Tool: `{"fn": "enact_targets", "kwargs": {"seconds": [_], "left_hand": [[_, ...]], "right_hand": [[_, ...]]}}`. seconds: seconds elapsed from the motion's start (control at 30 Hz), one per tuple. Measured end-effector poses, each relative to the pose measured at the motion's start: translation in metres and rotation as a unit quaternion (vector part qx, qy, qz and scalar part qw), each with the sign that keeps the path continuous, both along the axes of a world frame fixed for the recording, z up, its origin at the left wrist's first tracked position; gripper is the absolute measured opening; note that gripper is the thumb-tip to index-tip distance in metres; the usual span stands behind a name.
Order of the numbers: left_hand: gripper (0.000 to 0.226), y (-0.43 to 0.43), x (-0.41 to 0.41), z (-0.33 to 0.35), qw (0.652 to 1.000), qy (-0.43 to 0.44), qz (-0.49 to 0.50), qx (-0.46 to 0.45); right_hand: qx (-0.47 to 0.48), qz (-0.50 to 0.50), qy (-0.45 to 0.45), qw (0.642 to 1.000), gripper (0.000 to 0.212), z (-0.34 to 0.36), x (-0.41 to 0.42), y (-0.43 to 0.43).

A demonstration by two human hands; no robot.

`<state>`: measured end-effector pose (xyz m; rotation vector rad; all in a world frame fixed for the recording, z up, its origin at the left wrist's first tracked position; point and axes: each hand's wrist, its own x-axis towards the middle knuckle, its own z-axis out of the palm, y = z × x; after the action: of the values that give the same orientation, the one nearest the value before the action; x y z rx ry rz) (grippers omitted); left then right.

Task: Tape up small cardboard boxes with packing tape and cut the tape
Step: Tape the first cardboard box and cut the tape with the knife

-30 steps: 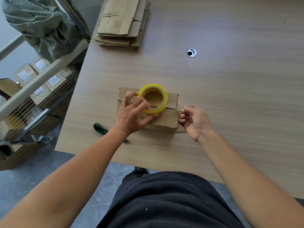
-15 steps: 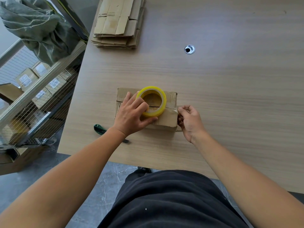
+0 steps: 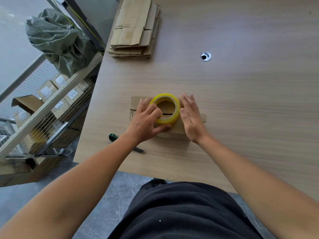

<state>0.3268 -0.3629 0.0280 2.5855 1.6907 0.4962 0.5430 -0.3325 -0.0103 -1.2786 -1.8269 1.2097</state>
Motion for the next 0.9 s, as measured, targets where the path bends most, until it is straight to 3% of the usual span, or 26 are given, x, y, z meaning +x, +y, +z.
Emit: {"fn": "enact_targets", "kwargs": {"seconds": [0.13,0.27,0.53,0.67,0.9], "left_hand": [[0.05,0.017,-0.005,0.037,0.996,0.025,-0.081,0.021],[0.044,0.042,0.001,0.087,0.981,-0.003,-0.179,-0.073],[0.037,0.072,-0.043,0.138,0.95,0.155,-0.018,-0.271],[0.027,0.068,-0.092,0.137,0.944,0.164,0.048,-0.281],[0.032,0.066,-0.107,0.102,0.944,0.16,0.068,-0.282]], "right_hand": [[0.017,-0.025,-0.003,1.0,0.08,0.001,-0.001,-0.001],[0.027,-0.012,-0.047,0.998,0.09,0.007,-0.001,-0.001],[0.036,0.021,-0.16,0.986,0.076,0.015,0.002,0.003],[0.031,0.023,-0.179,0.983,0.073,0.015,-0.001,0.006],[0.028,0.011,-0.213,0.977,0.058,0.016,-0.004,0.011]]}}
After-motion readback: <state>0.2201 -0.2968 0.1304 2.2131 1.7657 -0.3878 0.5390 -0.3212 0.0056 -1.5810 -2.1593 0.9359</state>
